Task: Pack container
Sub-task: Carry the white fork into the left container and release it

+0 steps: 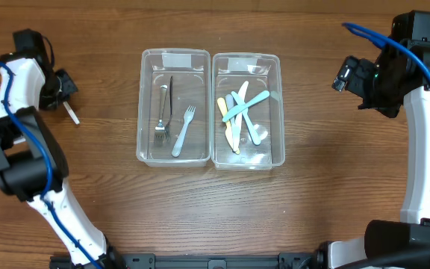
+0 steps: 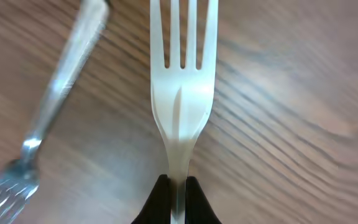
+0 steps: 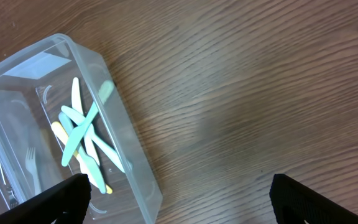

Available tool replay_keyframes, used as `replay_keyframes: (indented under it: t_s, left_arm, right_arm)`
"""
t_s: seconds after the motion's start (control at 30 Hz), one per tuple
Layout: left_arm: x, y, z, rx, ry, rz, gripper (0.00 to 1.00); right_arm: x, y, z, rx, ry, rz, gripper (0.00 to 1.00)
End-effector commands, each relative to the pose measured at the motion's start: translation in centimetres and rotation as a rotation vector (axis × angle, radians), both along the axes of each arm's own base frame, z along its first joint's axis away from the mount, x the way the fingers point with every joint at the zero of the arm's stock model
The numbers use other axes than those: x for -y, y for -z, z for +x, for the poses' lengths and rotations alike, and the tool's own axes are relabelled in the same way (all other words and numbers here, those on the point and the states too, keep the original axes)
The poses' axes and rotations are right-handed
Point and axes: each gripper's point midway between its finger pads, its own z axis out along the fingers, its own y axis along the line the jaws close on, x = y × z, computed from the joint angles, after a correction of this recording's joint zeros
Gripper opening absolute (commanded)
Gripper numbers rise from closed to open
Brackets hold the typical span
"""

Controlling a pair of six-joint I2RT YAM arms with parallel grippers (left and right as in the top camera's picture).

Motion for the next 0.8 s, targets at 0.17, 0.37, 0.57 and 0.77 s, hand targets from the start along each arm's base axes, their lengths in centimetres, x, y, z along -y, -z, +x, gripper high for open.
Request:
replay_keyframes:
  t_s: [0.17, 0.37, 0.57, 0.77]
  left_arm:
    - [4.8, -12.7, -0.7, 0.197, 0.097, 0.068, 0.04]
    - [11.6, -18.1, -2.0, 0.285, 0.221, 0.072, 0.04]
    - [20.8, -19.7, -2.5, 0.331, 0.402, 0.040, 0.04]
    - [26.3, -16.5, -2.2, 0.269, 0.446, 0.031, 0.04]
  right_arm:
    - [0.0, 0.0, 0.1, 0.006, -0.005, -0.004, 0.95]
    - [0.0, 0.0, 0.1, 0.005, -0.005, -0.004, 0.95]
    - [0.0, 0.0, 0.0, 0.004, -0.005, -0.003, 0.95]
    - [0.0, 0.0, 0.0, 0.004, -0.005, -0.003, 0.95]
